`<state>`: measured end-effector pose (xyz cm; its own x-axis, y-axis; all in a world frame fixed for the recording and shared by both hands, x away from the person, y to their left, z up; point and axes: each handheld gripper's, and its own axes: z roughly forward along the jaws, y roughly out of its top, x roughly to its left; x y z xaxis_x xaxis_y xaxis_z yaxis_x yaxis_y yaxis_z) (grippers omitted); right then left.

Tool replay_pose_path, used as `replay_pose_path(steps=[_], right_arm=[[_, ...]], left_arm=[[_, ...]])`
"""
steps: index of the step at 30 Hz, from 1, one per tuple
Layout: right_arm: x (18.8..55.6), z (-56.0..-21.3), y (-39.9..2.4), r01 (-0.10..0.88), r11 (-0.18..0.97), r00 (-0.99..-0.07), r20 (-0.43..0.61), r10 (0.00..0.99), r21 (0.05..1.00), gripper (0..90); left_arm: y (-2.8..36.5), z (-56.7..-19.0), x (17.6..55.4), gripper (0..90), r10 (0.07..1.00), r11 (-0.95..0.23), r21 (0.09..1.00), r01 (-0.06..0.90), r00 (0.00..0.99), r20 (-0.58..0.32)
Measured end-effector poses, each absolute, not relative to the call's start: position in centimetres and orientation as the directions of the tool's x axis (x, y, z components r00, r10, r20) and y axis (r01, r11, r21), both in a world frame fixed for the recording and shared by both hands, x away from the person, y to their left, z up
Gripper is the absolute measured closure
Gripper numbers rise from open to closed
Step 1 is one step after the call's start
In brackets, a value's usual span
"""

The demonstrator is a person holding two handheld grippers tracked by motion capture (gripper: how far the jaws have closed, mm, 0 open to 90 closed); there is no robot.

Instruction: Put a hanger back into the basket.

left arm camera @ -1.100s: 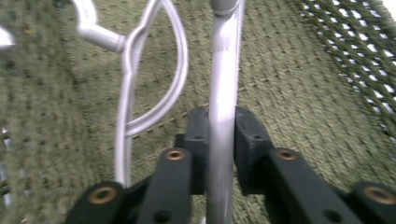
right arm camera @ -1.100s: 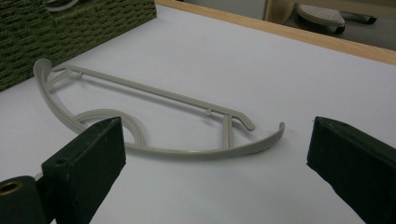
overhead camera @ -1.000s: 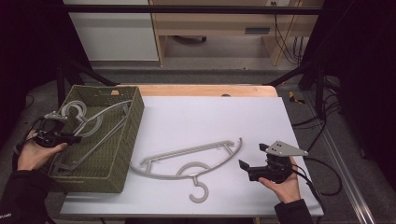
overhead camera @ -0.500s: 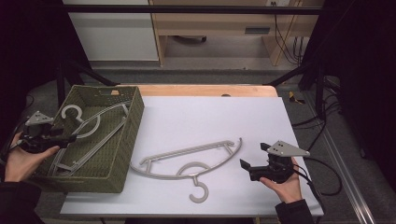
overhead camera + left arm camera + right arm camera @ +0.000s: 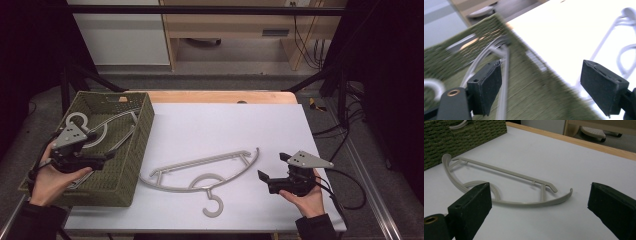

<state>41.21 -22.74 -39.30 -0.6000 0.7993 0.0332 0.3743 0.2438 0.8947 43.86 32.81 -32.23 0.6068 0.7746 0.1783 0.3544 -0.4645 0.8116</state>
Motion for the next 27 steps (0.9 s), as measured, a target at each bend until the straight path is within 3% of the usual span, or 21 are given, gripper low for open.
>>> replay_pose_path(steps=[9, 18, 27], right_arm=[[41.2, -39.4, -22.6, 0.375, 0.25, -0.602, 0.03, 0.798, 0.893, 5.3], [41.2, -39.5, -22.5, 0.375, 0.256, -0.606, 0.027, 0.795, 0.891, 4.9], [41.1, -39.5, -22.6, 0.375, 0.262, -0.609, 0.023, 0.793, 0.889, 4.9]], left_arm=[[27.1, -32.7, 42.6, 13.6, 0.674, -0.501, 0.828, 0.252, 0.714, 0.19], [23.0, -35.3, 41.8, 13.2, 0.599, -0.503, 0.832, 0.235, 0.789, 0.14], [19.5, -36.7, 41.4, 13.2, 0.504, -0.577, 0.789, 0.212, 0.852, 0.139]])
